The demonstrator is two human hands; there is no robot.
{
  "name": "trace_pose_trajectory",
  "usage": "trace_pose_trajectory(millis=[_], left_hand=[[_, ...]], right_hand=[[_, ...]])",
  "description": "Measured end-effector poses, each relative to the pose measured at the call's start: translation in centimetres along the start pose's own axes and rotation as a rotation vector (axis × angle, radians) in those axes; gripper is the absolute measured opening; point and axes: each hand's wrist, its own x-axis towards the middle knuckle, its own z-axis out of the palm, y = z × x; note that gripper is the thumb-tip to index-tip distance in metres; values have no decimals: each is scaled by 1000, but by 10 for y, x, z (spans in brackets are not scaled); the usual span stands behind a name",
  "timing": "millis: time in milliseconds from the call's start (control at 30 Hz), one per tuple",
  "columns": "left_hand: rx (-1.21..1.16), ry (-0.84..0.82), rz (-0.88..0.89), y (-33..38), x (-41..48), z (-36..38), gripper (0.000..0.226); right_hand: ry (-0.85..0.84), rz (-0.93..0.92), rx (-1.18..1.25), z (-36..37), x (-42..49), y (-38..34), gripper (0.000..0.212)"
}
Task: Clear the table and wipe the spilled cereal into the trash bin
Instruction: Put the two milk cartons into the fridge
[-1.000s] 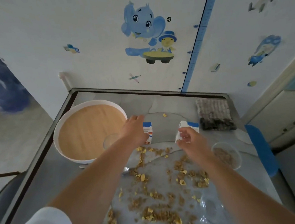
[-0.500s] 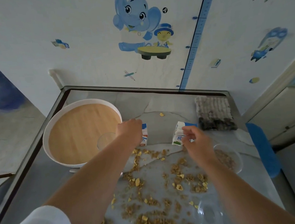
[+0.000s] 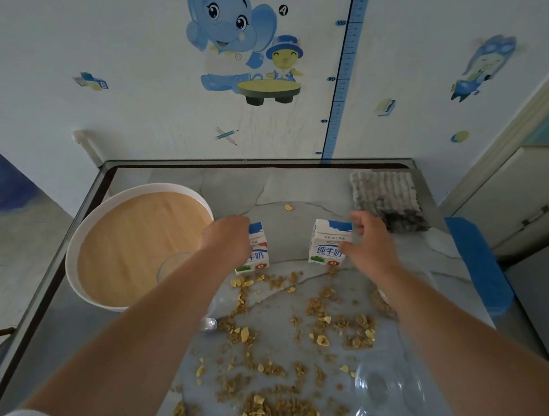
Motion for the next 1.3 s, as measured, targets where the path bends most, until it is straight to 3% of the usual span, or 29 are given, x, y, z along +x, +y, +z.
trace_pose_trajectory(millis=[333,500,667,933,1033,1167,1300], left_hand=[[-283,46,18,8,9,-4,32],[-451,104,9,3,7,4,33],[-773,145,9,5,0,-3,43],[-1390,215,-64,14,-28,-29,48],[-1593,233,-131,22,-42,-42,41],[-1786,192,-179,34,-67,-57,11],[-1777,206,-194,47,-93,-64,21]], right_hand=[[-165,141,103,8,18,11,68],[-152,159,158,12,24,16,47],[-165,136,241,9,23,10,38],[-124,139,679,-25,0,-12,29],[-87,158,829,-38,-13,-19,19],[-20,150,847,-54,-38,-31,17],[8,181,888,-75,-66,-43,23]])
